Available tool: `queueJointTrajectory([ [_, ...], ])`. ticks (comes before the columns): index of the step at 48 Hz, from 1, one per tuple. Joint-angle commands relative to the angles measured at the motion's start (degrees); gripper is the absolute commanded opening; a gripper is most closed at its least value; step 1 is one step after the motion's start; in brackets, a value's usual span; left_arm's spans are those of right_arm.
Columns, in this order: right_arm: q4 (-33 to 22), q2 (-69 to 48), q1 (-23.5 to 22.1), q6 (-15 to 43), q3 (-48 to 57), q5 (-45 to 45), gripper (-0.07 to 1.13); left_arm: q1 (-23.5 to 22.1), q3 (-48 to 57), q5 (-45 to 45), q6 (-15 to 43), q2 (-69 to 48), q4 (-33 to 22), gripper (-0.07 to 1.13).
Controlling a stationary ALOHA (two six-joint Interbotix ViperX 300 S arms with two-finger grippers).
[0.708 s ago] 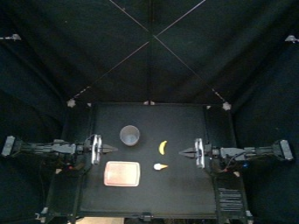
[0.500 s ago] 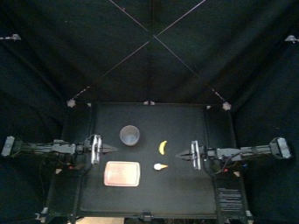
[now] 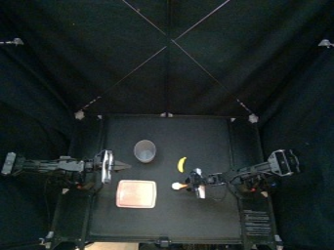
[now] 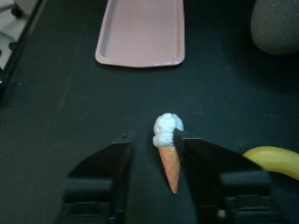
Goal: Pick the ice cream then place it in the grey bowl
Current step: Pick the ice cream
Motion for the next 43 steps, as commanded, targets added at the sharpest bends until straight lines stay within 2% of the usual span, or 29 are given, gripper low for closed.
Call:
queueJointTrajectory([
  [1, 0.62, 2.81, -0.09, 0.00, -2.81, -0.26, 0.95, 0.09, -0.79, -0.35, 0.09, 0.09, -0.09, -0.03],
  [6, 1.49, 5.45, -0.26, -0.09, -4.13, -0.18, 1.01, 0.09, -0.70, -0.18, 0.09, 0.09, -0.09, -0.03],
  [19, 1.93, 12.92, -0.26, -0.18, -7.65, 1.49, 1.01, 0.18, -0.53, -0.18, 0.09, 0.18, -0.09, -0.03],
  [33, 2.02, 19.78, -2.20, -0.09, -10.63, 4.04, 1.00, 0.09, -0.44, -0.18, 0.18, 0.09, -0.09, -0.03],
  [38, 1.49, 19.86, -2.20, -0.35, -11.43, 5.01, 0.94, 0.18, -0.53, -0.09, 0.09, 0.09, -0.09, -0.03],
  [43, 0.88, 19.25, -2.20, -0.26, -12.04, 6.24, 0.76, 0.09, -0.44, 0.00, 0.09, 0.09, -0.09, -0.03],
])
